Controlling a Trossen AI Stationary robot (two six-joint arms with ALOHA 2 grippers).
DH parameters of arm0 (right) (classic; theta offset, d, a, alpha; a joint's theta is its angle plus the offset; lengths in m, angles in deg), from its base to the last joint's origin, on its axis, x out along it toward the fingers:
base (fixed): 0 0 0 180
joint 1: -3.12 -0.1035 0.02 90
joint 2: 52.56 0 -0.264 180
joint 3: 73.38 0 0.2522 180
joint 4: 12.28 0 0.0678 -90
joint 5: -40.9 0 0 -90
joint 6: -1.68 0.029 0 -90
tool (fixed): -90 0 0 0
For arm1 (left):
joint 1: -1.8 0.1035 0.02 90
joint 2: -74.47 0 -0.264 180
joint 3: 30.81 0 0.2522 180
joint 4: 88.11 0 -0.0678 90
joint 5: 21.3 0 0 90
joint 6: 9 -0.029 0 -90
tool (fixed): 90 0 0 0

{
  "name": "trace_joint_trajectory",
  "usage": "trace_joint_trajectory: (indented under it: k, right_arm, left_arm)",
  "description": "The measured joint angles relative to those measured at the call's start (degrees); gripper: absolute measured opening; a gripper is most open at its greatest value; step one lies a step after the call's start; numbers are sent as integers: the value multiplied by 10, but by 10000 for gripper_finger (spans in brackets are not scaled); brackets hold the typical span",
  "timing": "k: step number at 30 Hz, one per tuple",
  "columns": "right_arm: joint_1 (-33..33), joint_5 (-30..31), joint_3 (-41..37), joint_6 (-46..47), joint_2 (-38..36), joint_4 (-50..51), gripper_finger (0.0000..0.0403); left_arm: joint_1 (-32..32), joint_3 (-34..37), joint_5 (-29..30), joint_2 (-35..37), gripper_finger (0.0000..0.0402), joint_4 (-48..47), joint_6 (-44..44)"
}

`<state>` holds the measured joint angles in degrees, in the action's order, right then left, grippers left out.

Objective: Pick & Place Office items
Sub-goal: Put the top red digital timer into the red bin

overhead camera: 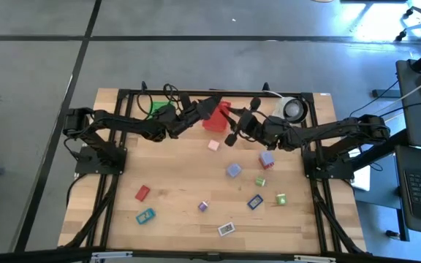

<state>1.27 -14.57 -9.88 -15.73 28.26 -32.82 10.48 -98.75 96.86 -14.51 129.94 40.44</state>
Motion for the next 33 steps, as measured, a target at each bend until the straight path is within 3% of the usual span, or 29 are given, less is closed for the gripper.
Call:
trace_joint_trajectory:
  k: [5,9,15,21,26,33]
  right_arm:
    - [1,32,0,13,0,54,79]
    - [15,30,0,83,0,138,79]
    - [81,-82,0,276,0,272,79]
    - [145,-209,0,436,37,295,79]
    - [167,-289,16,481,105,303,79]
    - [172,-299,81,445,179,355,79]
  left_arm:
    - [32,0,-2,11,261,-7,-51]
    - [53,0,-7,25,266,-29,-107]
    - [62,0,-53,35,263,-41,-122]
    - [60,0,-130,35,263,-46,-71]
    - [61,0,-193,35,262,-44,-6]
    - [59,0,-279,34,262,-36,55]
